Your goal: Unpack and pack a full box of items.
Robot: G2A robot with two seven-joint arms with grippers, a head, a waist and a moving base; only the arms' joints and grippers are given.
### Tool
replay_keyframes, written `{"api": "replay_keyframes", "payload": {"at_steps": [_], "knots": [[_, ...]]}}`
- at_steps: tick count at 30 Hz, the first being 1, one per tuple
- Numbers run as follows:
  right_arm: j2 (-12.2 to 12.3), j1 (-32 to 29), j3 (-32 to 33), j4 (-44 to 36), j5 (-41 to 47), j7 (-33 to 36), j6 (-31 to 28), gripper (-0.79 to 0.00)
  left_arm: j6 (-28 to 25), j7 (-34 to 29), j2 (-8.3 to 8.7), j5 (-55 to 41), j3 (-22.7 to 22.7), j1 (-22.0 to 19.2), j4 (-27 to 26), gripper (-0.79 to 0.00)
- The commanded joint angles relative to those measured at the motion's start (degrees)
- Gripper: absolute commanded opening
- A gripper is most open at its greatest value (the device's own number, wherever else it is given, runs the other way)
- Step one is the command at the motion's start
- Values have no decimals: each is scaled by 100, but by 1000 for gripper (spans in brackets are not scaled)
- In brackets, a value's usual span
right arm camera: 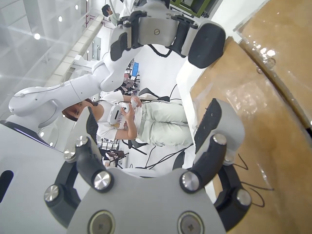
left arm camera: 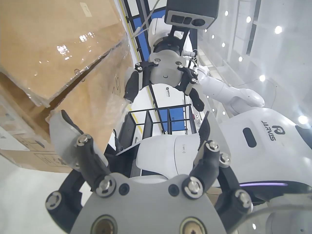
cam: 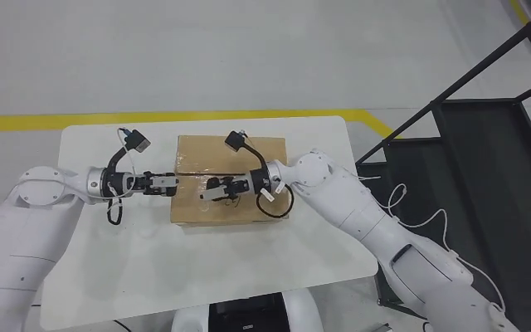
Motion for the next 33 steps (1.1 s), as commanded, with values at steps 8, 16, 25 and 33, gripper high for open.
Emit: {"api": "replay_keyframes", "payload": {"at_steps": [8, 16, 25, 33], "knots": [[-139, 35, -154, -48, -41, -193, 51, 0, 23, 288, 16, -62, -198, 84, 112, 0], [-99, 25, 10, 41, -686, -459, 158, 0, -124, 458, 42, -80, -401, 271, -14, 0], [182, -333, 612, -204, -1401, -412, 223, 0, -279, 538, 93, -84, -715, 427, -29, 0], [395, -831, 992, -799, -1783, -229, 616, 0, -266, 584, 108, -57, -838, 510, -115, 0]]}}
